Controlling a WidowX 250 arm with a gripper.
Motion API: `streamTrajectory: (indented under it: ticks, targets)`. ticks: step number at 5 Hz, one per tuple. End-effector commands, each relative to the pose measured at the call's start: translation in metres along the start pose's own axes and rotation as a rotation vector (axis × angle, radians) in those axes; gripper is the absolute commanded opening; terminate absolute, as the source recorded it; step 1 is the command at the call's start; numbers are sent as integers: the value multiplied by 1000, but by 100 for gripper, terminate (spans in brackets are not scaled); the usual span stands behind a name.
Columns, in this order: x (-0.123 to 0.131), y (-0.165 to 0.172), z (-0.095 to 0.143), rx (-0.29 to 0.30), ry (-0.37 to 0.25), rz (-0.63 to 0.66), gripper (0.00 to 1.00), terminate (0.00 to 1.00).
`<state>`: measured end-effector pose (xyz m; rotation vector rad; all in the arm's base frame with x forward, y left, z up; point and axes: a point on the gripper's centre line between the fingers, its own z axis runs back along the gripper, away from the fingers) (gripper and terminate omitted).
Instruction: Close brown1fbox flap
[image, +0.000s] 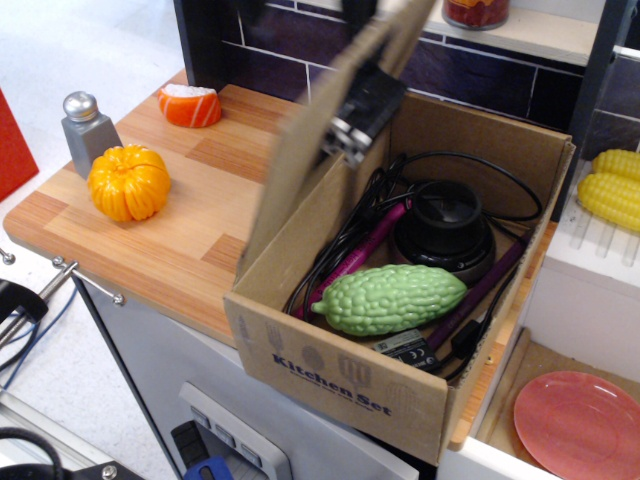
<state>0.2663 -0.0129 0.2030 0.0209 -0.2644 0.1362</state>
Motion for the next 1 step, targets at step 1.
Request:
streamTrajectory:
  ticks: [1]
  targets:
    - [5, -76, -23, -51, -4, 116, 100, 100]
